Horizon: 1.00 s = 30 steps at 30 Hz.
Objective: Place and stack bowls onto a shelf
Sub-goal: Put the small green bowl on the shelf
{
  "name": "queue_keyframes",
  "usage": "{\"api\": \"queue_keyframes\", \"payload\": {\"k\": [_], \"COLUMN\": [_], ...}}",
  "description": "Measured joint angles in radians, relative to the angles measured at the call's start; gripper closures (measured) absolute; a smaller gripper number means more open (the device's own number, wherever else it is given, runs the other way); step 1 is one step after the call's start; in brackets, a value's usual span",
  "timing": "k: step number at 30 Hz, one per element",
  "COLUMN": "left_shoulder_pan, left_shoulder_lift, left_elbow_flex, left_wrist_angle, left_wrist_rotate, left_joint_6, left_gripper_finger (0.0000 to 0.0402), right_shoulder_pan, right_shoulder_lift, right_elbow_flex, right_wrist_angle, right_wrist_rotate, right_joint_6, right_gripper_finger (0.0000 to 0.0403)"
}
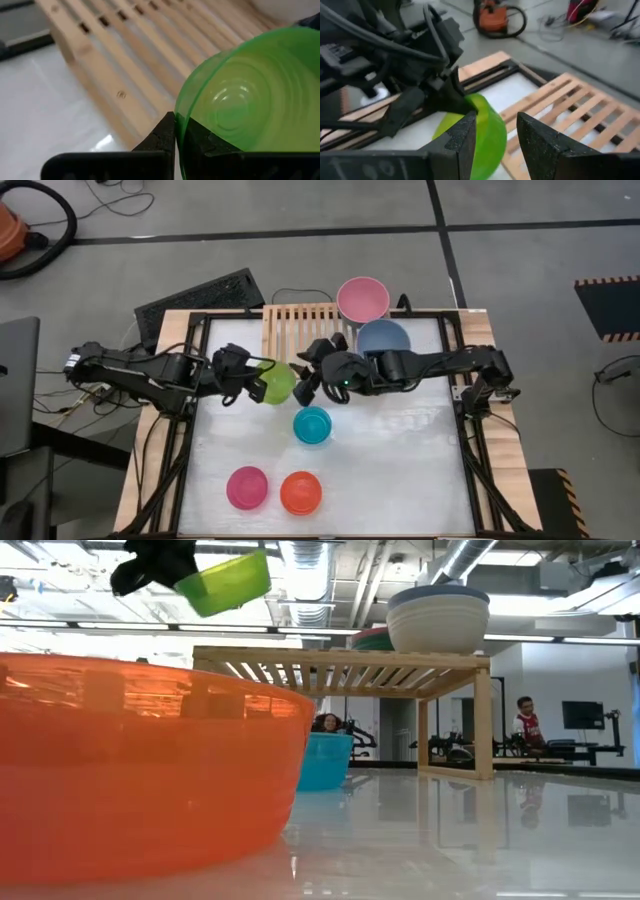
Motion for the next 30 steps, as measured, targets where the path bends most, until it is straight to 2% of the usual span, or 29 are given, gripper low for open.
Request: {"api": "queue_keyframes", "payload": {"k": [3, 5, 14, 20, 23, 30], "left_shoulder_pan": [-0.003, -0.003, 0.003, 0.008, 0.008, 0.007], "left_shoulder_lift": [0.023, 0.034, 0.043, 0.043, 0.043, 0.043], "left_elbow_flex": [0.048, 0.082, 0.151, 0.151, 0.151, 0.151], "left_wrist_angle": [-0.018, -0.033, -0.042, -0.018, -0.025, -0.026], "left_wrist_rotate": [-0.03, -0.05, -0.196, -0.225, -0.241, -0.276], "left_joint_6": [0.035, 0.054, 0.14, 0.171, 0.171, 0.172], "left_gripper_finger": [0.0401, 0.0401, 0.0401, 0.0401, 0.0401, 0.0401], "right_shoulder_pan": [0.016, 0.023, 0.017, -0.008, -0.017, -0.01], "right_shoulder_lift": [0.011, 0.011, 0.011, 0.041, 0.074, 0.073], "right_elbow_flex": [0.039, 0.055, 0.068, 0.068, 0.068, 0.068], "right_wrist_angle": [-0.04, -0.057, -0.067, -0.064, -0.058, -0.033], "right_wrist_rotate": [0.103, 0.131, 0.137, 0.136, 0.127, 0.183], "right_joint_6": [-0.04, -0.085, -0.119, -0.163, -0.221, -0.249], "right_gripper_finger": [0.0238, 0.0242, 0.026, 0.0262, 0.0253, 0.0205]}}
